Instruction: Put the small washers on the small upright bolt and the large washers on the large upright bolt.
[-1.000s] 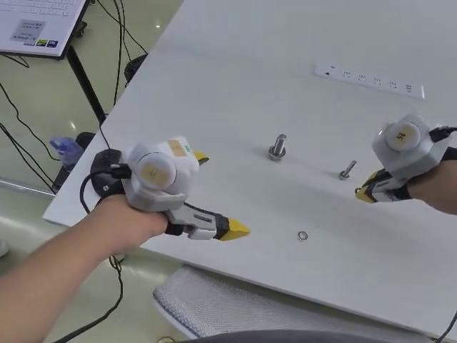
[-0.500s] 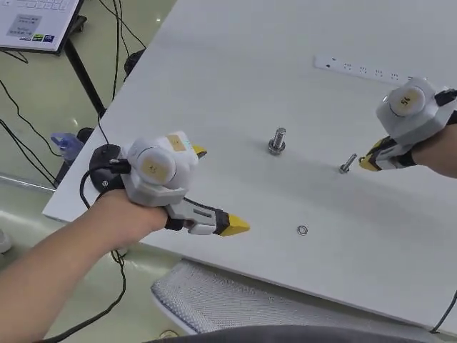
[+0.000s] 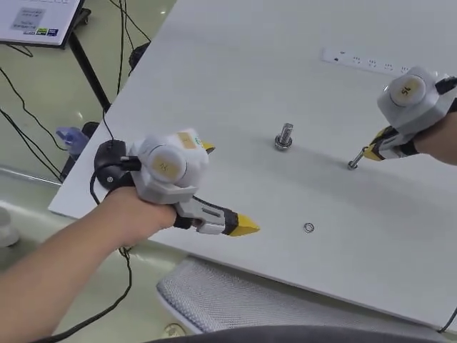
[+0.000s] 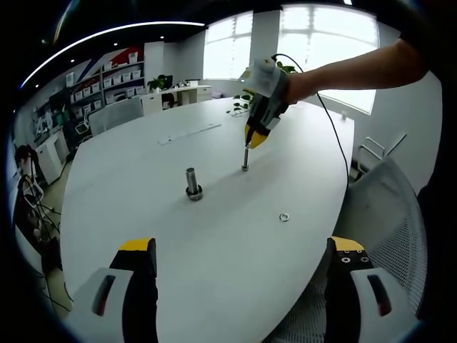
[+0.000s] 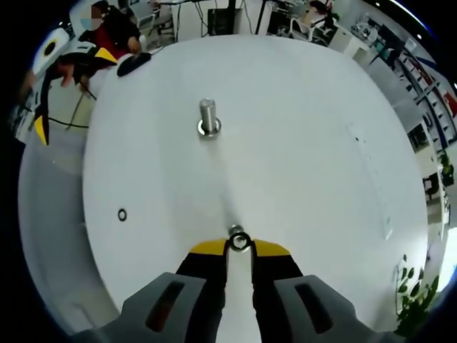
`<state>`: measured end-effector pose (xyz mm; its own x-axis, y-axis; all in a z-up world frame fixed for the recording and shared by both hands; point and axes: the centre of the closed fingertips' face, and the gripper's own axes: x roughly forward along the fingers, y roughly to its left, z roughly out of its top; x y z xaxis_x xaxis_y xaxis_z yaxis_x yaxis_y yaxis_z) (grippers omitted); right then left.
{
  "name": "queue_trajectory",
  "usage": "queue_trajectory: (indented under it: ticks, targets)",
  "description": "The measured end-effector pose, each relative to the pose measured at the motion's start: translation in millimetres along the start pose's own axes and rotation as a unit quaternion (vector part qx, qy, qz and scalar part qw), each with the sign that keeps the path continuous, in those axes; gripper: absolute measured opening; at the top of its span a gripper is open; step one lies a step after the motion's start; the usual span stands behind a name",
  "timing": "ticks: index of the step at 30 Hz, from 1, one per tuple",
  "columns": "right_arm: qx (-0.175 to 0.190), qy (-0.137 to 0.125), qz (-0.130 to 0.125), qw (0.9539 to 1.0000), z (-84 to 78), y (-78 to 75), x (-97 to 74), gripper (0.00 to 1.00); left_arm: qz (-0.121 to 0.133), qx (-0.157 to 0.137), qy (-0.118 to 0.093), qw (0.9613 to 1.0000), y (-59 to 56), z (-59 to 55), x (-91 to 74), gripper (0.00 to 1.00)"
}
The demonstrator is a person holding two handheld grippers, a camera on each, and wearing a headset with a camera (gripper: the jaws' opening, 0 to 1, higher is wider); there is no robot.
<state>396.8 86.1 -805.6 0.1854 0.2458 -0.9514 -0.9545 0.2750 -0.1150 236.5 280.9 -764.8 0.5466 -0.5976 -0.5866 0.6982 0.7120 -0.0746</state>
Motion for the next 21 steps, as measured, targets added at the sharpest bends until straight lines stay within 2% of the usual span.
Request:
queue_trajectory:
  ticks: [12,21]
  targets:
    - [0.006,0.003,0.005,1.0,-1.7,-4.2,6.2,0.13,-0.005,-0.002,0.008,1.0,-2.3,-2.6,-0.1,0.98]
    - [0.005,0.006,0.008,0.9999,-1.8,-0.7,9.2,0.13,-0.003,-0.003,0.01,0.9999,-1.4,-1.8,-1.5,0.97]
